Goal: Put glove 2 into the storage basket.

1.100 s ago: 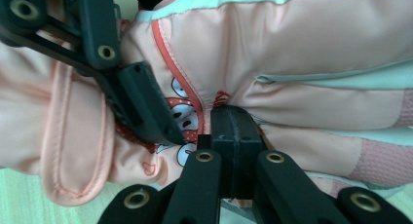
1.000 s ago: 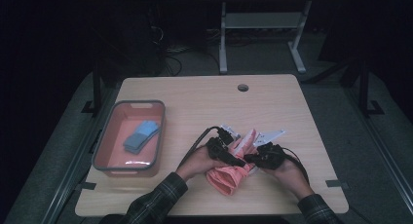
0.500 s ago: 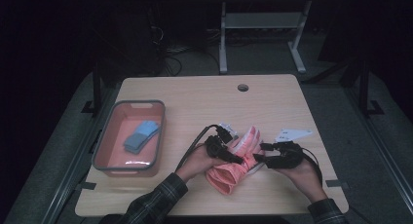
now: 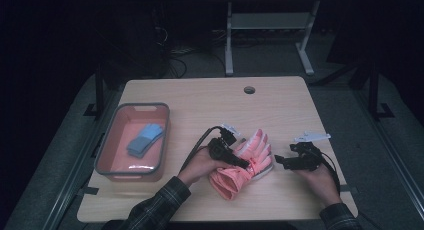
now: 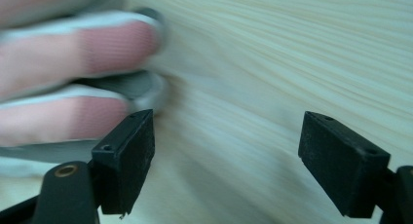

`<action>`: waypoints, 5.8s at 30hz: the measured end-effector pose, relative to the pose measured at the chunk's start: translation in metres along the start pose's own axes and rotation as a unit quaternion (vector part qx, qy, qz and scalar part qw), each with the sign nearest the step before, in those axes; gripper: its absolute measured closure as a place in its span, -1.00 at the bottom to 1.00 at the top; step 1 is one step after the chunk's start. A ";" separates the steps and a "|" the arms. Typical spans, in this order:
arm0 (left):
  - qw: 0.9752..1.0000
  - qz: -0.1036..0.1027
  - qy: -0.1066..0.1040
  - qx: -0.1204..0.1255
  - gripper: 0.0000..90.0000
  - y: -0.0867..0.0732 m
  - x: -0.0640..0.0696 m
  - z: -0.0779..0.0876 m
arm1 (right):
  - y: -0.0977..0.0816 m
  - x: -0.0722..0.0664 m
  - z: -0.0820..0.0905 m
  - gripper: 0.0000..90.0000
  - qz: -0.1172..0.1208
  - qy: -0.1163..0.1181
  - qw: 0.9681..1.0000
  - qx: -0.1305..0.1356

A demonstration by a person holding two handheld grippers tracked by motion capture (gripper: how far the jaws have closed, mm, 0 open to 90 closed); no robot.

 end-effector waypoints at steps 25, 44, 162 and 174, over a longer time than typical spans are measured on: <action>0.998 -0.020 0.017 0.059 0.31 0.015 0.006 0.054 | -0.007 0.006 -0.016 -0.71 0.018 -0.042 0.999 0.010; 0.992 0.001 0.064 0.112 0.30 0.015 0.003 0.117 | -0.007 0.006 -0.016 -0.71 0.018 -0.043 0.999 0.010; 0.926 0.145 0.267 0.223 -0.58 -0.124 -0.068 0.330 | -0.006 0.007 -0.017 -0.71 0.015 -0.047 0.999 0.011; 0.941 0.073 0.253 0.214 -0.58 -0.090 -0.038 0.312 | -0.006 0.006 -0.017 -0.71 0.015 -0.047 0.999 0.011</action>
Point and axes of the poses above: each handheld gripper's, and its own axes: z roughly backward along the jaws, y roughly out of its top, x roughly to its right, the point moved 7 cm from there along -z, roughly forward along the jaws, and after that the axes turned 11 degrees about -y, right-handed, at the moved point
